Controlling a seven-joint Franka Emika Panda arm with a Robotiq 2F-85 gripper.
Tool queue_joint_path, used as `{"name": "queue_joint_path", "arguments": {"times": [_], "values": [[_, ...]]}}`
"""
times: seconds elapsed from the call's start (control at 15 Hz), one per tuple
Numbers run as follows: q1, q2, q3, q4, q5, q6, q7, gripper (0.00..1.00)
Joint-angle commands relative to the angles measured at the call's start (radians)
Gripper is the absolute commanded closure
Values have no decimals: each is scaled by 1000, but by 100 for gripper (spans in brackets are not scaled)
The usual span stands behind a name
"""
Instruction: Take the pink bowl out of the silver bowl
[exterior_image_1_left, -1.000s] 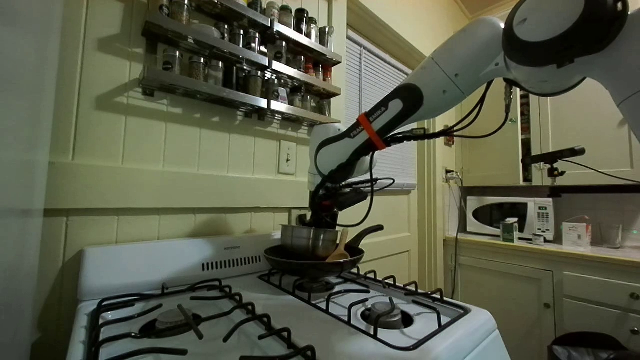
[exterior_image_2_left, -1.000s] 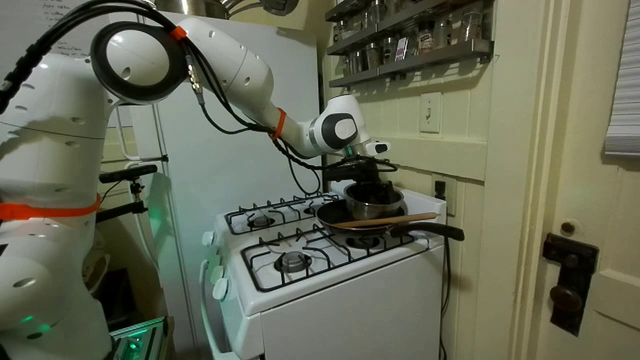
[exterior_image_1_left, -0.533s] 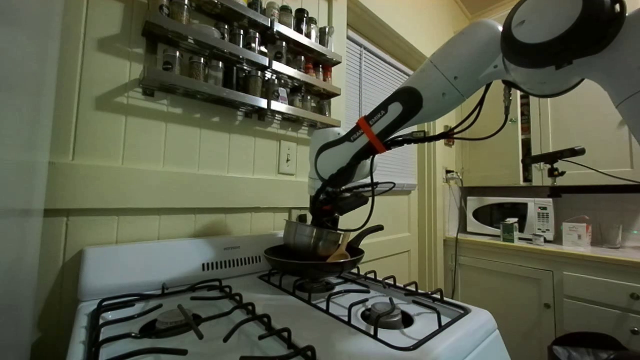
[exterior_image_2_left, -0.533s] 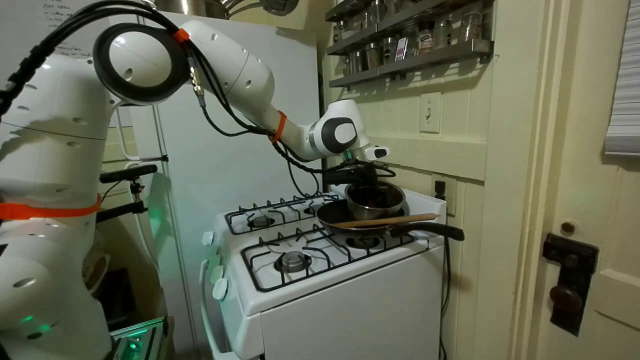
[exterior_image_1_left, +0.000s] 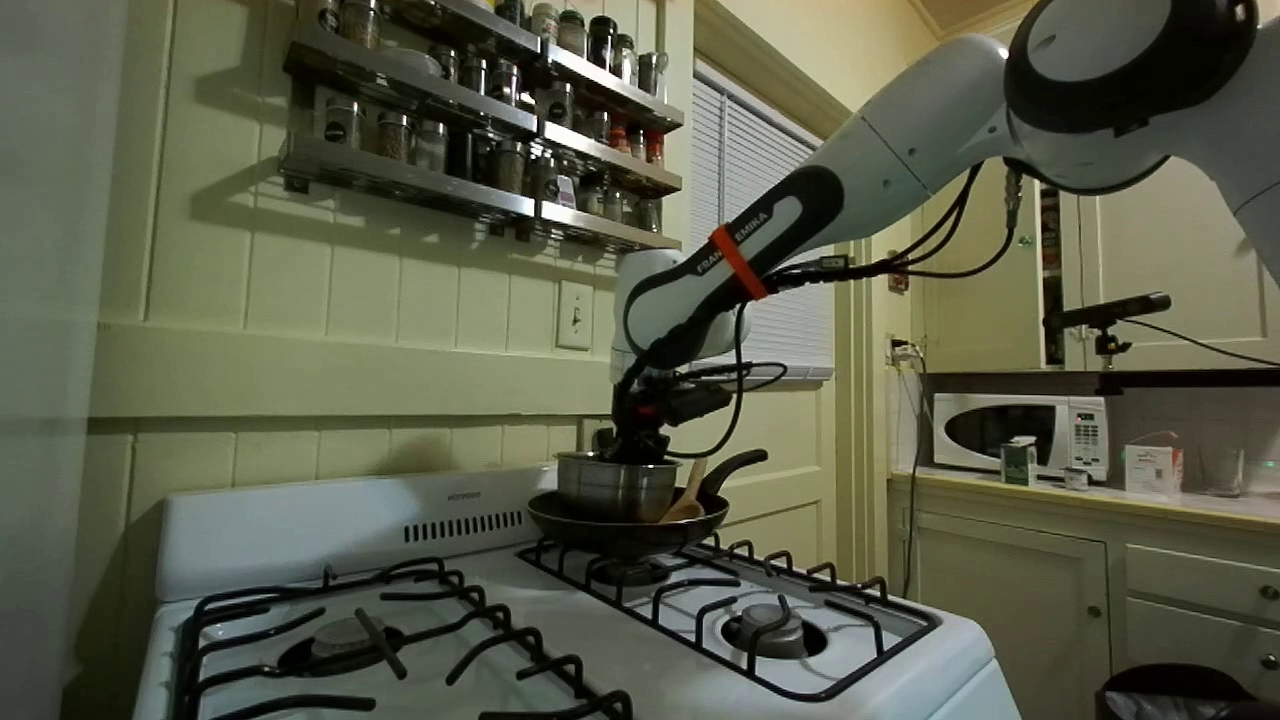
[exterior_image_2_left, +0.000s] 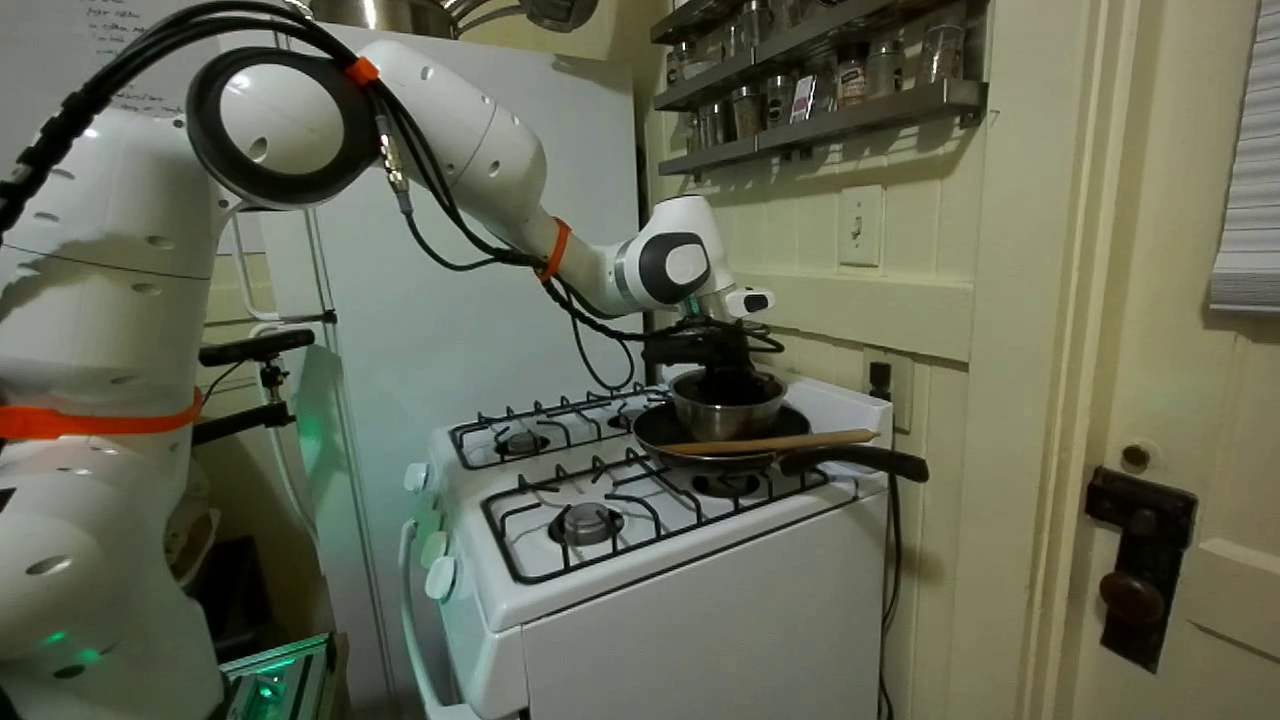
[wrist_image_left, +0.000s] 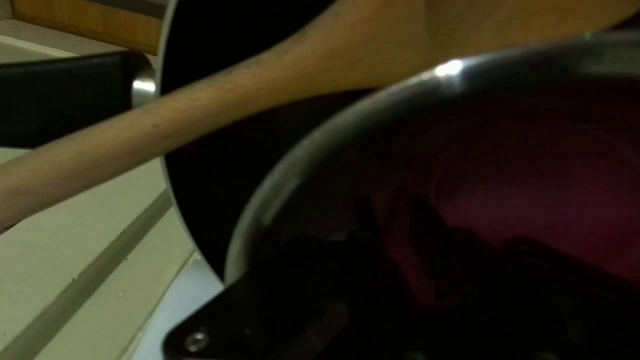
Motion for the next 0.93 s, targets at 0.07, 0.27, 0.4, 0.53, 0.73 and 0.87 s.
{"name": "queue_joint_path", "arguments": {"times": [0.07,0.27,0.4,0.53,0.73,0.87], "values": [[0,-7,18,22,79,-11,2,100],[0,-14,21,39,118,-13,10,100],[-1,-18,22,48,144,-16,9,99],[-3,-19,24,50,166,-22,7,99],[-4,-25,26,50,190,-27,7,99],[1,-41,21,47,185,-26,25,99]]}}
